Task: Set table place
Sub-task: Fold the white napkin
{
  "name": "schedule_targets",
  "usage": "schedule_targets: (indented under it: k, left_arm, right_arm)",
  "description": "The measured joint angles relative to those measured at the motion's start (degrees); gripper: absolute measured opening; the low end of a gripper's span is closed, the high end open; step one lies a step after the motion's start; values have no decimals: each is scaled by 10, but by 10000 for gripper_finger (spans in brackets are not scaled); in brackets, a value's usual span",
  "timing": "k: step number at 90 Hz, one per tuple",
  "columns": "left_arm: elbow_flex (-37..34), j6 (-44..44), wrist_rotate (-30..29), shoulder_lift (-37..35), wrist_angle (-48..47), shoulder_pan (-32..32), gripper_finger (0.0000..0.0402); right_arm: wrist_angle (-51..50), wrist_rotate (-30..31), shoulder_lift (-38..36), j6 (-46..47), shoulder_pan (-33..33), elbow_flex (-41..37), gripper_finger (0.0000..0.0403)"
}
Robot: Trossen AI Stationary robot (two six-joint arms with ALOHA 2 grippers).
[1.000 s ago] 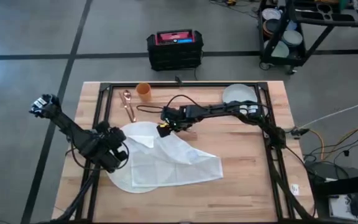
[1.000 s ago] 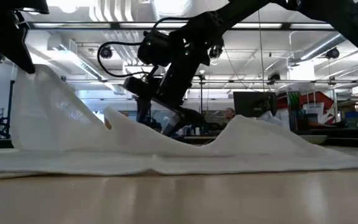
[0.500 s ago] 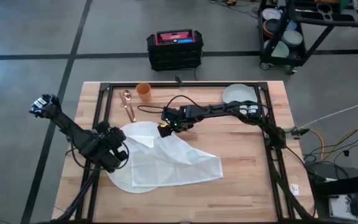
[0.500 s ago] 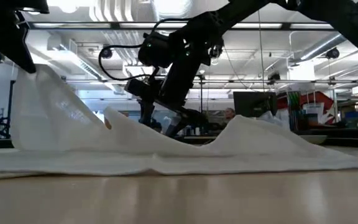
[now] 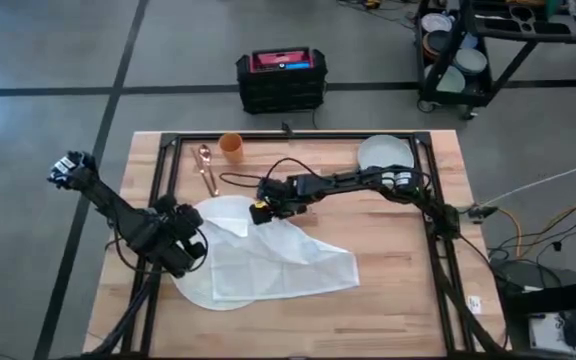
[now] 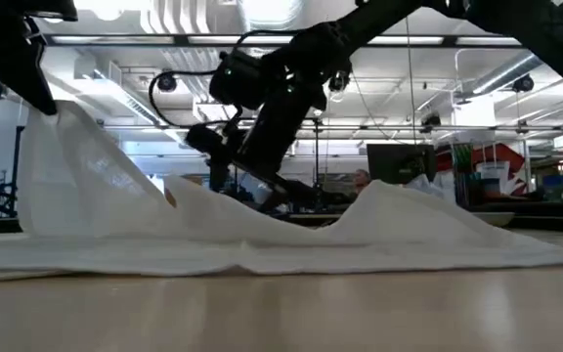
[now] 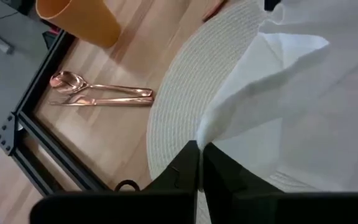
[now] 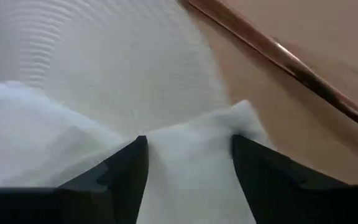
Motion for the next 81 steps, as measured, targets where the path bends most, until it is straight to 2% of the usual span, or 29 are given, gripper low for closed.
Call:
schedule_targets:
  k: [18,42,56,81]
  left_arm:
    - [0,0,0,0,1,0,0]
    - [0,0,0,0,0,0,0]
    - [0,0,0,0,0,0,0]
    - [0,0,0,0,1,0,0]
  right_arm:
    - [-7,12,-4,-10,-9,6,222]
    - [-72,21,-8,-62,-7,73,239]
    - [-112,28,-3,-74,-11,67,235]
    - [-109,26,9,-73,-11,52,225]
